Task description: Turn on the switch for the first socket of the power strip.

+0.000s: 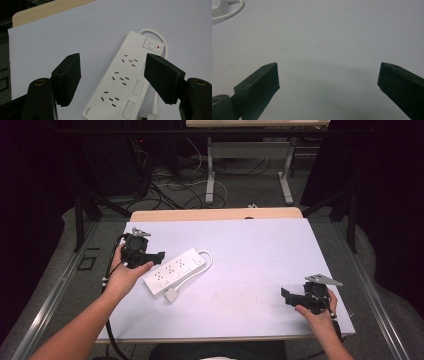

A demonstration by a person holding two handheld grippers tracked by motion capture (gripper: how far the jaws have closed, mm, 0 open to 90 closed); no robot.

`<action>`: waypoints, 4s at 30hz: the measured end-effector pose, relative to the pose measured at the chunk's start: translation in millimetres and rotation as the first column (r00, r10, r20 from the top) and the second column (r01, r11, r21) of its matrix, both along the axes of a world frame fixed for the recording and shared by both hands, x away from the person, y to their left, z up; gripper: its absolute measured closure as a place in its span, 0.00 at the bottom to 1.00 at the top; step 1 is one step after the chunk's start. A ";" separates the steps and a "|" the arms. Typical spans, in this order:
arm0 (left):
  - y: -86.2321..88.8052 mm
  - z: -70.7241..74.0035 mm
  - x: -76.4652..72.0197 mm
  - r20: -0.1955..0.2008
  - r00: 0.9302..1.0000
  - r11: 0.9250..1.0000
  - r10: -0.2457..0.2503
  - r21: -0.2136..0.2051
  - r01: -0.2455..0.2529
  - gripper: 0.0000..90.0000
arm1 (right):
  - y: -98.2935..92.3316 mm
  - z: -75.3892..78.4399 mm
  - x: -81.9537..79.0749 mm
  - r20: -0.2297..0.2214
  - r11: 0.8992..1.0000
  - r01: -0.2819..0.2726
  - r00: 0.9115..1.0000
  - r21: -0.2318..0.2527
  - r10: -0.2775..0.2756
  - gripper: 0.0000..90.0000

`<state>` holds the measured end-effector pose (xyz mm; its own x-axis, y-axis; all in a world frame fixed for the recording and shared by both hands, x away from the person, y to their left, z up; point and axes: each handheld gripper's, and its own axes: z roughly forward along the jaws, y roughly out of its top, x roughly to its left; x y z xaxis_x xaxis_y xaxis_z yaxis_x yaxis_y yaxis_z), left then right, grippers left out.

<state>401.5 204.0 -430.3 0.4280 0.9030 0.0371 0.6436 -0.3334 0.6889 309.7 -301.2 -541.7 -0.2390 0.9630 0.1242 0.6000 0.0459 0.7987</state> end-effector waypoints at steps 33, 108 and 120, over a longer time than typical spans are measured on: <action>-45.9 -24.0 36.7 -0.062 0.996 0.998 -0.060 -0.038 0.057 0.48 | -4.1 -2.2 3.4 -0.020 0.999 -0.002 1.000 0.035 0.003 0.04; -89.6 -78.7 52.8 -0.311 0.946 0.995 -0.096 0.004 0.102 1.00 | -8.4 -4.6 6.5 -0.043 0.997 -0.006 0.999 0.081 0.009 0.05; -90.5 -79.0 52.1 -0.306 0.947 0.995 -0.094 0.006 0.101 1.00 | -8.3 -4.5 6.5 -0.045 0.996 -0.006 0.999 0.083 0.010 0.05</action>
<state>453.6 113.5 -509.3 0.5076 0.8569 -0.0900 0.7856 -0.4174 0.4568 316.2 -309.5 -546.3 -0.2392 0.9470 0.2146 0.6352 -0.0146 0.7722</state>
